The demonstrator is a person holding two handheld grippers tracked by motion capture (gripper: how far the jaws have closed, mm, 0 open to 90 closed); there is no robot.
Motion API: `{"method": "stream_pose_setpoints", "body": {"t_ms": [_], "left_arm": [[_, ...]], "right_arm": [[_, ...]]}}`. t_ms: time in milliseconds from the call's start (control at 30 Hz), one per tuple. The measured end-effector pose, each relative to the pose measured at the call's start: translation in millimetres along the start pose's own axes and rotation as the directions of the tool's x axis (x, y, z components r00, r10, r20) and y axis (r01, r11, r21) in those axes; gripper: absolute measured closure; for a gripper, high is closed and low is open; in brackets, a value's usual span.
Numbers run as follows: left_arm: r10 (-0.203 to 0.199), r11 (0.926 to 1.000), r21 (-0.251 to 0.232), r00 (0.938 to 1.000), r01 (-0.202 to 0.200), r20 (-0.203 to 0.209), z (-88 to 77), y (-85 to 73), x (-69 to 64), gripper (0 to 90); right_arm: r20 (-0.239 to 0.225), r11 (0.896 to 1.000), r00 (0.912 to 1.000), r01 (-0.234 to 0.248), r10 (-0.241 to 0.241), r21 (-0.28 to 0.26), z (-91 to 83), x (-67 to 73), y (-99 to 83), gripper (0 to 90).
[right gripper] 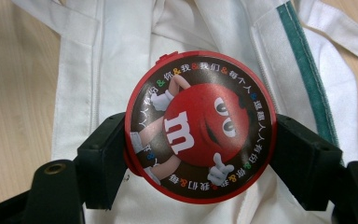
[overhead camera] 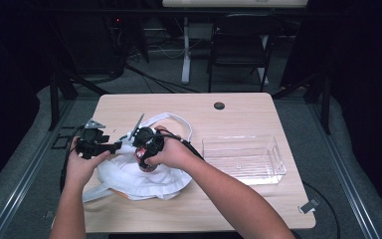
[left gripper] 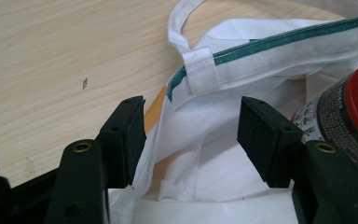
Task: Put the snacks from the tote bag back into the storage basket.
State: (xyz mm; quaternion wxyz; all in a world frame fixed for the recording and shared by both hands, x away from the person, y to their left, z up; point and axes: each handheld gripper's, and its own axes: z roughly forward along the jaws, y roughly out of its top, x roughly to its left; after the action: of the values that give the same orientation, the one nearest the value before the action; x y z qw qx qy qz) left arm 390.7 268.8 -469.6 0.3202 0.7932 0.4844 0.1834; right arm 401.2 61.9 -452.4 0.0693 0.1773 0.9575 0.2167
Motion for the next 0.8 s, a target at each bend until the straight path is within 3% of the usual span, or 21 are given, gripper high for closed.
{"method": "stream_pose_setpoints", "body": {"t_ms": [800], "left_arm": [[-0.011, 0.9999, 0.002, 0.9999, 0.011, 0.005, -2.7, -0.2, 2.1, 41.9]], "right_arm": [[0.008, 1.000, 0.9997, 0.024, -0.024, -0.002, -26.0, 2.8, 2.1, 25.1]]}}
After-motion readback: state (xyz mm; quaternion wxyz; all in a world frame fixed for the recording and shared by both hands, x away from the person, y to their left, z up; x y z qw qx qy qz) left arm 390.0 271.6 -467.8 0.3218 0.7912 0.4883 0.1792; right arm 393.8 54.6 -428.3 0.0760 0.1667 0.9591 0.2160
